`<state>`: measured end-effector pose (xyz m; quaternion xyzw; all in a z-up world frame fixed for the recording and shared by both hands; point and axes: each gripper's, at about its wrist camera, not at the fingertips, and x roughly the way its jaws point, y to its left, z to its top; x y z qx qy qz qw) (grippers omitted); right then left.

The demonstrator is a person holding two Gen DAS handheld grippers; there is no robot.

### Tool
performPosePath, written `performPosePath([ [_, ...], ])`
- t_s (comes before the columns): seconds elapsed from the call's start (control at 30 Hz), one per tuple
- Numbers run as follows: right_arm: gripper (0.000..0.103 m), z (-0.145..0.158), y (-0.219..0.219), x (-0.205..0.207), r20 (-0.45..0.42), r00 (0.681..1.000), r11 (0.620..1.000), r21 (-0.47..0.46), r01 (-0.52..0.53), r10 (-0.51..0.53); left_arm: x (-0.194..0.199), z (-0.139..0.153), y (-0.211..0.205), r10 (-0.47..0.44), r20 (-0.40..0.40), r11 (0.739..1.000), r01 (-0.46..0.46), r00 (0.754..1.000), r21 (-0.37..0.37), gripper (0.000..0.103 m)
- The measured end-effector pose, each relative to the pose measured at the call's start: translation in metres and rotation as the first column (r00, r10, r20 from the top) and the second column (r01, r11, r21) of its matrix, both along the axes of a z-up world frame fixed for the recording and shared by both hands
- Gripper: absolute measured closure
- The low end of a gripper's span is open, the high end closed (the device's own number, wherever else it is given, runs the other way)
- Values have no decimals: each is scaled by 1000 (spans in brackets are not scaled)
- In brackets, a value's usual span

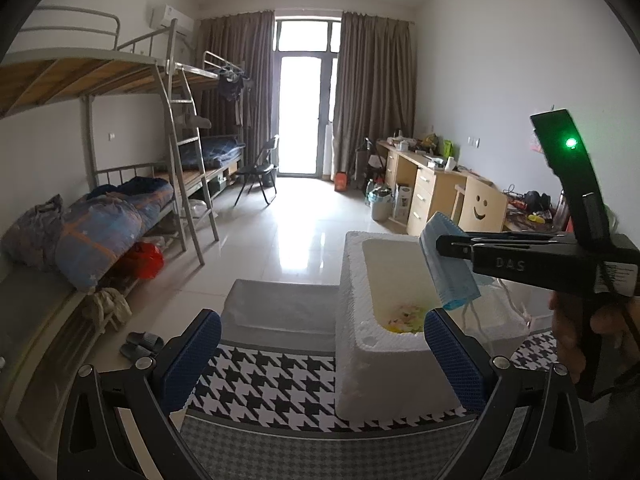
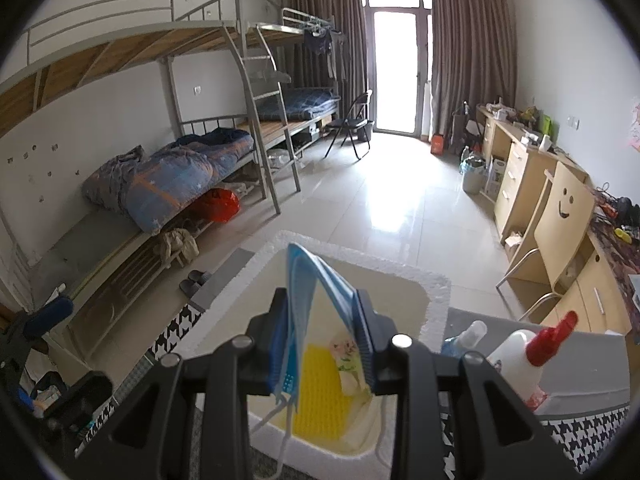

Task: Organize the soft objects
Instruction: 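Open the right tool to drop the blue mask into the foam box, then move both tools back from the foam box toward the table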

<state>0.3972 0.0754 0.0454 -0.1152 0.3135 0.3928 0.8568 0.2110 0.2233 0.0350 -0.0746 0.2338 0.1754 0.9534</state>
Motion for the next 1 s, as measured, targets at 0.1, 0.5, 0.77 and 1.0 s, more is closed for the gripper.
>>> performPosePath([
  [0.1, 67, -5, 3, 2, -8, 1000, 1000, -19, 4, -4, -3, -2, 2, 6, -1, 1000, -6, 1000, -9, 1],
  [0.5, 31, -8, 1, -2, -2, 1000, 1000, -31, 3, -3, -6, -5, 4, 9, -8, 1000, -10, 1000, -19, 1],
  [0.77, 25, 3, -13, -13, 22, 1000, 1000, -6, 5, -5, -12, 1, -6, -3, 7, 1000, 3, 1000, -12, 1],
  [1.0, 6, 19, -33, -29, 67, 997, 998, 44, 34, -37, -19, 7, -13, -8, 17, 1000, 8, 1000, -2, 1],
])
